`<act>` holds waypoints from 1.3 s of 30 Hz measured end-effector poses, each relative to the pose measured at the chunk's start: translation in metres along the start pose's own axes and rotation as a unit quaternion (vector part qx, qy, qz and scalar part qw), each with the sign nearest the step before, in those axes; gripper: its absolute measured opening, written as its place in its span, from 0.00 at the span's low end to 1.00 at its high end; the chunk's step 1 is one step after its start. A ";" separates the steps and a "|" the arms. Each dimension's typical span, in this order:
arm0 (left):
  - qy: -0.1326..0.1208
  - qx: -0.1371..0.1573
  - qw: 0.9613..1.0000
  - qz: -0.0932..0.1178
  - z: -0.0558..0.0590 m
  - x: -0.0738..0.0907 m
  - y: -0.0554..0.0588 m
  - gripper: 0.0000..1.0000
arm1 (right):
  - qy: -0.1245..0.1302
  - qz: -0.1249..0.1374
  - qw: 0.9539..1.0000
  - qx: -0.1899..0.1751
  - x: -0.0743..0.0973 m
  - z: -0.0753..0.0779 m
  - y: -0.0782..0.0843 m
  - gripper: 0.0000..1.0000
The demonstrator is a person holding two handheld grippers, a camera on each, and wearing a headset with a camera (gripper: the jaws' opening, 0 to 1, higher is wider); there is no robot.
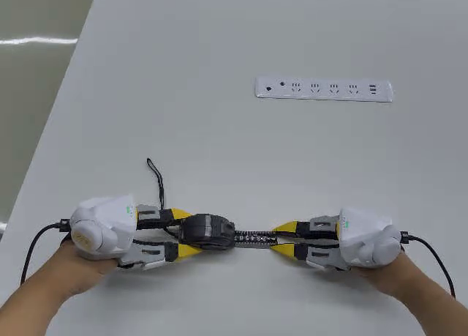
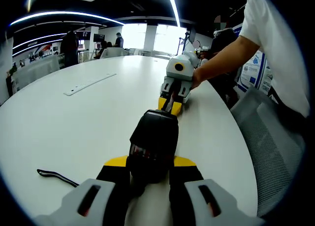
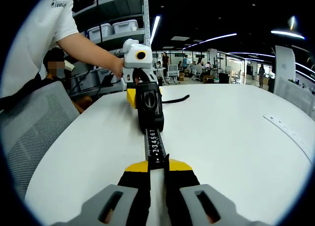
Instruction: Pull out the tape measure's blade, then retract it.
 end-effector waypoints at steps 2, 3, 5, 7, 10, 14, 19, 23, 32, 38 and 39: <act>0.000 -0.001 1.000 0.000 0.000 0.000 0.000 0.26 | 0.000 0.000 1.000 -0.002 0.002 0.000 0.001 0.08; 0.000 -0.002 1.000 -0.001 0.000 0.000 0.000 0.26 | 0.000 0.000 1.000 -0.002 0.003 0.000 0.002 0.08; 0.000 -0.002 1.000 -0.001 0.000 0.000 0.000 0.26 | 0.000 -0.001 1.000 -0.004 0.004 0.001 0.002 0.08; -0.001 -0.003 1.000 -0.001 0.000 0.000 0.000 0.26 | 0.001 -0.001 1.000 -0.005 0.005 0.002 0.002 0.08; 0.000 -0.004 1.000 -0.002 0.000 0.000 -0.001 0.26 | 0.001 -0.001 1.000 -0.009 0.007 0.003 0.003 0.08; -0.001 -0.004 1.000 -0.002 0.000 0.000 0.000 0.26 | 0.002 0.001 1.000 -0.013 0.009 0.004 0.004 0.08; -0.002 -0.005 1.000 -0.003 0.000 -0.001 -0.001 0.26 | 0.004 -0.001 1.000 -0.016 0.014 0.003 0.006 0.08; -0.001 -0.005 1.000 -0.003 0.001 -0.001 -0.001 0.26 | 0.006 0.002 1.000 -0.018 0.022 0.003 0.008 0.08; -0.002 -0.003 1.000 -0.003 0.001 -0.001 -0.001 0.26 | 0.010 0.002 1.000 -0.027 0.033 0.001 0.014 0.07; -0.002 -0.003 1.000 -0.003 0.001 -0.001 -0.001 0.26 | 0.013 0.002 0.999 -0.032 0.037 0.003 0.018 0.07; -0.002 -0.003 1.000 -0.003 0.001 -0.001 -0.001 0.26 | 0.014 0.002 0.999 -0.034 0.037 0.004 0.018 0.07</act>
Point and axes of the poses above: the centre of the closed fingertips' face, and the gripper's own axes: x roughly backward along the fingers, z roughly to its right, y roughly out of its underside, the point moved 9 cm from there along x, roughly backward along the fingers, and after that the axes turned 6 degrees about -z, right-handed, at the moved point
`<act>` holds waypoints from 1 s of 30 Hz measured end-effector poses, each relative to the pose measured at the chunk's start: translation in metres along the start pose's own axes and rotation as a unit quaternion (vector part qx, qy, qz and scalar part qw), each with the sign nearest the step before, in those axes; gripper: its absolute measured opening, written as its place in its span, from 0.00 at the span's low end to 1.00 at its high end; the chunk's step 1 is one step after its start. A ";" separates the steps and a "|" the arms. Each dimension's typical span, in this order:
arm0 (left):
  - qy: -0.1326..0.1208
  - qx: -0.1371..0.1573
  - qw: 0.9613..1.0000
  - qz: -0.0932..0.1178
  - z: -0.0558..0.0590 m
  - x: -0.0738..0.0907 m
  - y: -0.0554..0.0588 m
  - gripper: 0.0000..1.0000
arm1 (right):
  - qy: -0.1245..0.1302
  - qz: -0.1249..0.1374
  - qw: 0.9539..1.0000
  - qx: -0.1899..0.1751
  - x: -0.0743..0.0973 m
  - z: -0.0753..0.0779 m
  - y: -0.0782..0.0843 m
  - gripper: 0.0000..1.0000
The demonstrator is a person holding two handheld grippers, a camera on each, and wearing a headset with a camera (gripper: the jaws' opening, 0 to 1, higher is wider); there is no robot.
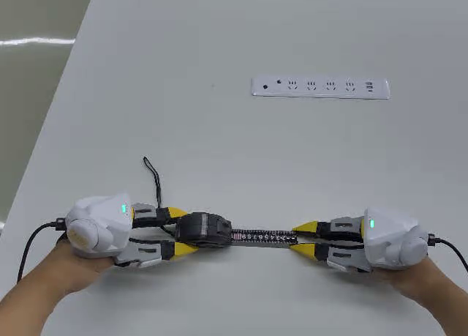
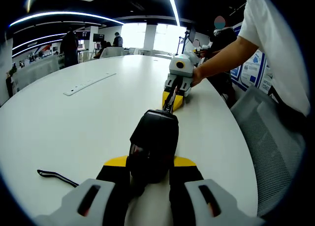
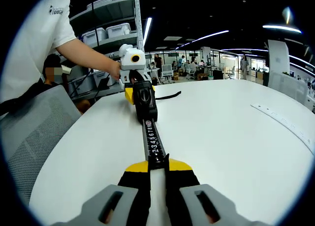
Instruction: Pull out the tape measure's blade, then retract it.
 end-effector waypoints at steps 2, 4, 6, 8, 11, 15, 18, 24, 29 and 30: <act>0.000 0.000 1.000 0.000 0.000 0.000 0.000 0.26 | 0.001 0.000 1.000 -0.002 0.001 0.001 0.001 0.07; 0.000 0.000 1.000 0.000 0.000 0.000 0.000 0.26 | 0.001 -0.001 1.000 -0.004 0.002 0.001 0.002 0.07; 0.000 0.001 1.000 0.000 0.000 0.000 0.000 0.26 | 0.003 -0.001 1.000 -0.003 0.004 0.003 0.003 0.07; 0.000 0.000 1.000 0.000 0.000 0.000 0.000 0.26 | 0.003 -0.001 1.000 -0.005 0.006 0.004 0.004 0.07; 0.000 0.000 1.000 0.000 0.000 0.000 0.000 0.26 | 0.004 -0.002 1.000 -0.008 0.009 0.005 0.006 0.07; 0.000 0.000 1.000 0.000 0.000 0.000 0.000 0.26 | 0.006 0.001 1.000 -0.009 0.016 0.004 0.007 0.07; 0.000 0.000 1.000 -0.001 0.001 0.000 -0.001 0.26 | 0.006 0.000 1.000 -0.011 0.021 0.003 0.009 0.07; -0.001 0.001 1.000 -0.001 0.000 -0.001 0.000 0.26 | 0.010 0.002 1.000 -0.017 0.028 0.003 0.014 0.07; 0.000 0.001 1.000 -0.002 0.000 -0.001 -0.001 0.26 | 0.010 0.002 1.000 -0.019 0.032 0.003 0.017 0.07; -0.001 0.001 1.000 -0.002 0.000 -0.001 -0.001 0.26 | 0.010 0.001 1.000 -0.019 0.032 0.003 0.017 0.07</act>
Point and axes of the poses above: the centre of the closed fingertips' face, and the gripper's own axes: x roughly backward along the fingers, z roughly to its right, y roughly out of its underside, the point moved 9 cm from there along x, roughly backward along the fingers, and after that the axes turned 6 degrees about -z, right-handed, at the moved point
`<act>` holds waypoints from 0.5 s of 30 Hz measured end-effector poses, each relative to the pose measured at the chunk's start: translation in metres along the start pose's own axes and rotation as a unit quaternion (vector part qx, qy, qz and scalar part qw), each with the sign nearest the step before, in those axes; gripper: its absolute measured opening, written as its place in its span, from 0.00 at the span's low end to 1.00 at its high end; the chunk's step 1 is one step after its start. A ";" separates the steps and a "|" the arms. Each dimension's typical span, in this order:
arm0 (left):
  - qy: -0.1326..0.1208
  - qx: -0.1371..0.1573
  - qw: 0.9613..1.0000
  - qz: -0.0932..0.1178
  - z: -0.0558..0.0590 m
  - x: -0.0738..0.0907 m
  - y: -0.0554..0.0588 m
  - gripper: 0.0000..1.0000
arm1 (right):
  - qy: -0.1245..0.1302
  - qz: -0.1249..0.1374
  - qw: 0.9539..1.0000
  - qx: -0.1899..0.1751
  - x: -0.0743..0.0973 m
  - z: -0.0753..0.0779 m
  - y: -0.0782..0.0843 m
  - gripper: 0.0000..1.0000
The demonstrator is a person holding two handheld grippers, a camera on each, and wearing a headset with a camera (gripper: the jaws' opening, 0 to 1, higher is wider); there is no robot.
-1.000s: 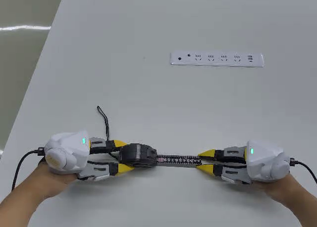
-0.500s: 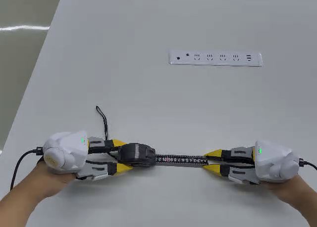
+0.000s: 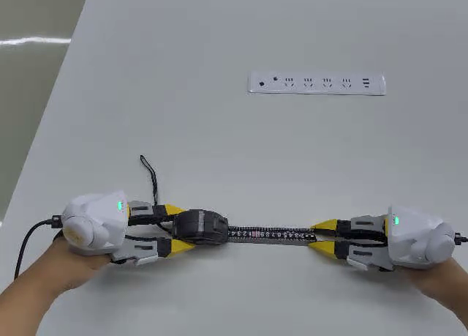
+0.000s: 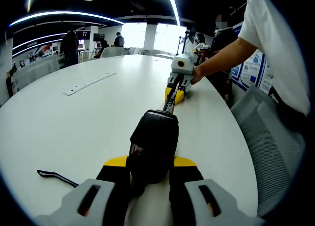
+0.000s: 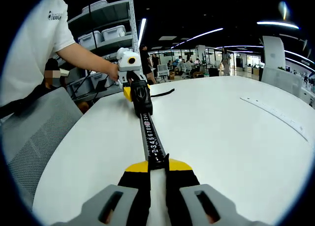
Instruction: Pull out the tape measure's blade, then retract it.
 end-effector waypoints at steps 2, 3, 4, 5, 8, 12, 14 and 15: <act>0.000 0.000 1.000 0.000 0.000 0.000 0.000 0.26 | -0.001 0.000 1.000 0.001 0.001 0.001 0.001 0.07; 0.000 0.000 1.000 0.000 0.000 0.000 0.000 0.26 | -0.001 -0.001 1.000 0.001 0.002 0.001 0.002 0.07; 0.000 0.000 1.000 0.000 0.000 0.000 0.000 0.26 | -0.001 -0.001 1.000 -0.001 0.004 0.001 0.003 0.07; 0.000 0.001 1.000 0.001 -0.001 0.000 0.000 0.26 | -0.001 0.000 1.000 -0.001 0.004 0.002 0.003 0.07; 0.000 0.001 1.000 0.000 -0.001 0.000 0.000 0.26 | 0.000 0.000 1.000 -0.002 0.007 0.002 0.005 0.07; 0.000 0.001 1.000 0.000 -0.001 -0.001 0.000 0.26 | 0.000 0.000 1.000 -0.003 0.011 0.003 0.007 0.07; 0.000 0.001 1.000 -0.001 -0.001 -0.001 -0.001 0.26 | -0.001 0.000 1.000 -0.004 0.014 0.003 0.008 0.07; 0.000 0.000 1.000 -0.001 -0.001 -0.001 -0.001 0.26 | -0.001 0.001 1.000 -0.004 0.014 0.003 0.009 0.08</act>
Point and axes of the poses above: the centre of the closed fingertips' face, and the gripper's own axes: x roughly backward along the fingers, z roughly to its right, y roughly out of its underside, the point moved 9 cm from there along x, roughly backward along the fingers, and after that the axes turned 6 degrees about -z, right-handed, at the moved point
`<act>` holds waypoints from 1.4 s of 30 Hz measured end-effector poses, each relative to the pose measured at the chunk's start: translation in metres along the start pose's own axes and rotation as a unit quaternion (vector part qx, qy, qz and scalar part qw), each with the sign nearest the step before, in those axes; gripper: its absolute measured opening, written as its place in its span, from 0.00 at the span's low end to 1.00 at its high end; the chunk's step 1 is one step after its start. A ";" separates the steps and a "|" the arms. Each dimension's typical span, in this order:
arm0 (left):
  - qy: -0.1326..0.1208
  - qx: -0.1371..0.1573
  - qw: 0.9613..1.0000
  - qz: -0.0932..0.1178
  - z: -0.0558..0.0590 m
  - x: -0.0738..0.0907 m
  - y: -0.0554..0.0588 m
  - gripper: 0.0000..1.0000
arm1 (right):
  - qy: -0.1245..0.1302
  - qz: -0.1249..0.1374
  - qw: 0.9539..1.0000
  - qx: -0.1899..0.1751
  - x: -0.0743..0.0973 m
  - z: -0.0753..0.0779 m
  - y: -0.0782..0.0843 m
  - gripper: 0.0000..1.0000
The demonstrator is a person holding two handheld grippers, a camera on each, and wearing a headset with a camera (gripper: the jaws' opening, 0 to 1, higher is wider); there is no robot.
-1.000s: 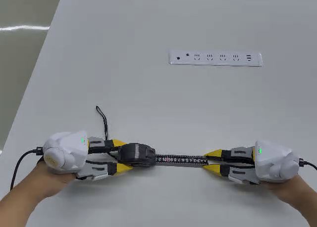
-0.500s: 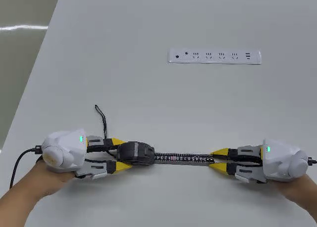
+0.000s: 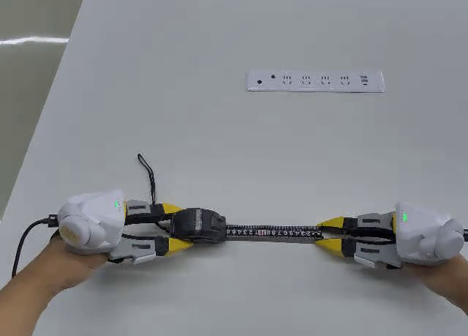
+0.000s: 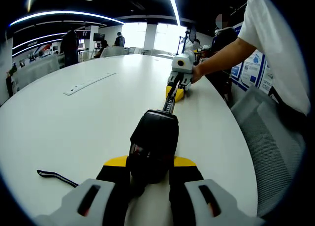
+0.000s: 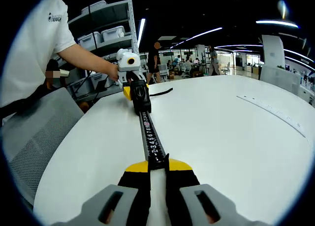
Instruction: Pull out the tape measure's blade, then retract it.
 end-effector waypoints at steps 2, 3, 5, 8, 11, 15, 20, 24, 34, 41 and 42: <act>0.000 0.001 1.000 0.000 0.000 0.000 0.000 0.26 | 0.000 -0.001 1.000 0.000 0.002 0.000 0.001 0.07; 0.000 0.001 1.000 0.000 0.000 0.000 0.000 0.26 | 0.000 -0.001 1.000 -0.001 0.001 0.000 0.001 0.07; 0.000 0.001 1.000 0.000 0.001 0.000 -0.001 0.26 | 0.000 0.000 1.000 0.000 0.003 0.001 0.003 0.07; 0.000 0.002 1.000 0.000 0.002 0.000 -0.002 0.26 | 0.000 0.000 1.000 -0.004 0.005 0.002 0.004 0.07; -0.001 0.003 1.000 0.000 0.003 0.000 -0.003 0.26 | 0.002 -0.001 1.000 -0.004 0.006 0.002 0.005 0.07; -0.001 0.003 1.000 -0.001 0.004 0.001 -0.004 0.26 | 0.000 -0.001 1.000 -0.004 0.007 0.003 0.005 0.07; -0.001 0.004 1.000 -0.001 0.005 0.001 -0.005 0.26 | 0.001 -0.002 1.000 -0.007 0.010 0.004 0.005 0.07; -0.001 0.004 1.000 -0.001 0.005 0.001 -0.006 0.26 | 0.000 -0.004 1.000 -0.008 0.011 0.003 0.002 0.07; -0.002 0.004 1.000 -0.002 0.005 0.001 -0.006 0.26 | 0.005 0.001 1.000 -0.016 0.021 0.000 0.002 0.07; -0.002 0.003 1.000 -0.003 0.006 0.001 -0.007 0.26 | 0.010 0.003 1.000 -0.021 0.031 0.001 0.007 0.07; -0.002 0.004 1.000 -0.003 0.006 0.001 -0.007 0.26 | 0.011 0.003 1.000 -0.022 0.033 0.001 0.008 0.07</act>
Point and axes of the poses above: the centre of the closed fingertips' face, and the gripper's own axes: x roughly backward along the fingers, z roughly to its right, y roughly out of its underside, the point moved 9 cm from there along x, roughly backward along the fingers, and after that the axes turned 6 degrees about -z, right-handed, at the moved point
